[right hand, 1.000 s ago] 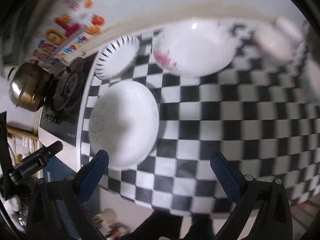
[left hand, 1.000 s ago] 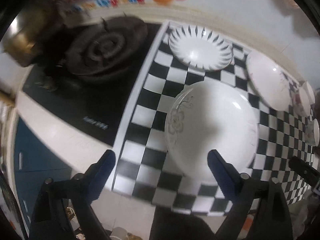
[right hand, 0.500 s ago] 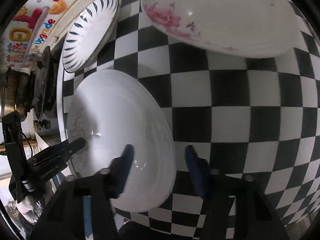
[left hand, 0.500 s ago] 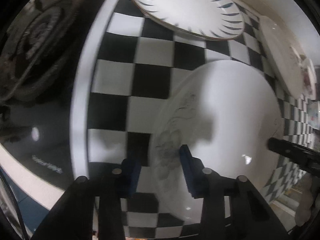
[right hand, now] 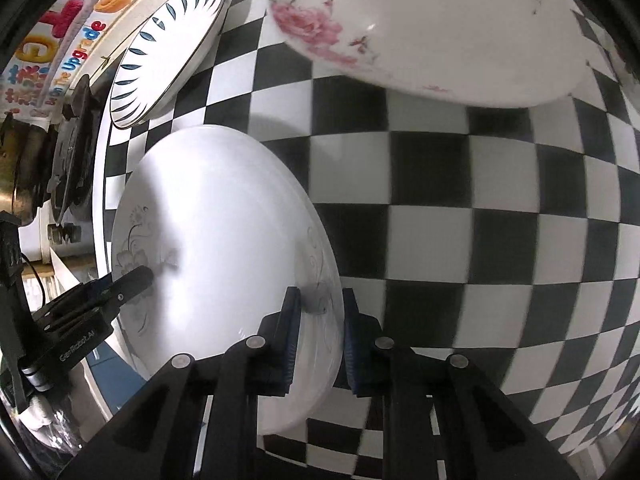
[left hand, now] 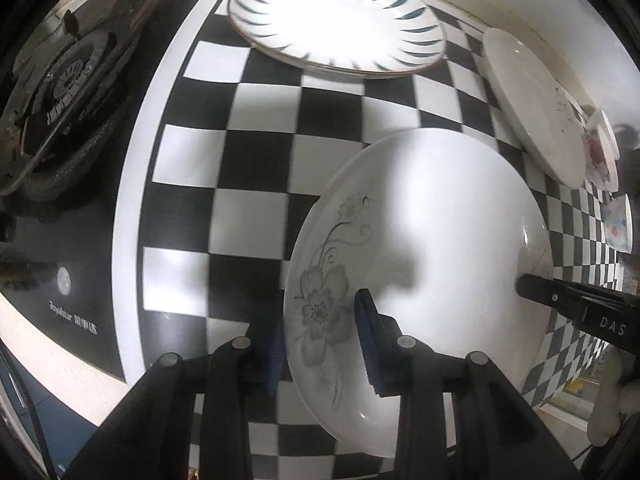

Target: Organize plates and bowls

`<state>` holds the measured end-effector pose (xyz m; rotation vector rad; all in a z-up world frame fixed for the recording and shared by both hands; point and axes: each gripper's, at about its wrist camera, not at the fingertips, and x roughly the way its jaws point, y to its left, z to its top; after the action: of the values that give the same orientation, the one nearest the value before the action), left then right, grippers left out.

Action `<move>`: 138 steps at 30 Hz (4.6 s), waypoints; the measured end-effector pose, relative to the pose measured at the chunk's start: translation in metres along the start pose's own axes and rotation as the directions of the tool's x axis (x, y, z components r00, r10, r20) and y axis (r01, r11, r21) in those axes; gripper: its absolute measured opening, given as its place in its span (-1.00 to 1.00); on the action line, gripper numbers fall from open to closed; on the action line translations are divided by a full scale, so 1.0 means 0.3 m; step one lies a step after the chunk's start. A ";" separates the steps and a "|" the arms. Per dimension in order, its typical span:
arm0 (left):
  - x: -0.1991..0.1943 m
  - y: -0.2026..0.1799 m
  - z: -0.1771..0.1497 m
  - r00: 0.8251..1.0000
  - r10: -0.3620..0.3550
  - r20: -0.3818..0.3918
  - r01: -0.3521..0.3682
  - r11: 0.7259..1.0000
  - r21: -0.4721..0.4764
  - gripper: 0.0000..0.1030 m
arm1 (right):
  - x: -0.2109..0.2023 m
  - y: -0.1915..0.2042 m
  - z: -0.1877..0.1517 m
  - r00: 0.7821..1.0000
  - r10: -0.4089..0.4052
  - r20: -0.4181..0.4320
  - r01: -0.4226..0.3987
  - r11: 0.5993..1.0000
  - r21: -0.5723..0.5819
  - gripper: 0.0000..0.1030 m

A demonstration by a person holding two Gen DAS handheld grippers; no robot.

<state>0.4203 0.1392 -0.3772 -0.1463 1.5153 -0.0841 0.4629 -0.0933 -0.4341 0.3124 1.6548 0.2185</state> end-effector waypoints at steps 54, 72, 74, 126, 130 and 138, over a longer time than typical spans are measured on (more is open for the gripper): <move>0.066 -0.642 -0.110 0.992 0.121 0.039 -0.121 0.993 0.004 -0.40 | -0.187 -0.632 -0.150 0.996 0.079 0.051 -0.083 0.993 0.087 -0.65; 0.015 -0.556 0.358 0.993 -0.053 0.104 0.067 0.988 -0.137 -0.35 | -0.378 -0.596 0.352 0.983 0.106 0.150 -0.124 0.985 0.118 -0.13; 0.055 -0.554 0.402 0.996 -0.053 0.079 0.063 0.988 -0.142 -0.35 | -0.360 -0.606 0.416 0.985 0.088 0.147 -0.108 0.986 0.130 -0.13; -0.077 -0.584 0.374 0.983 -0.085 0.166 0.078 0.996 0.049 -0.55 | -0.415 -0.584 0.377 0.972 0.058 0.226 -0.078 0.993 0.084 -0.72; -0.151 -0.590 0.282 0.978 -0.087 0.187 0.073 0.994 0.081 -0.55 | -0.471 -0.567 0.259 0.965 0.083 0.250 -0.104 0.992 0.074 -0.73; -0.223 -0.608 0.097 0.977 -0.098 0.192 0.073 0.989 0.131 -0.55 | -0.542 -0.550 -0.010 0.953 0.100 0.285 -0.122 0.991 0.061 -0.74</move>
<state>0.4522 -0.0299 -0.2826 -0.1179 1.3014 -0.2254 0.4620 -0.3024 -0.3345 0.4748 1.3675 0.1853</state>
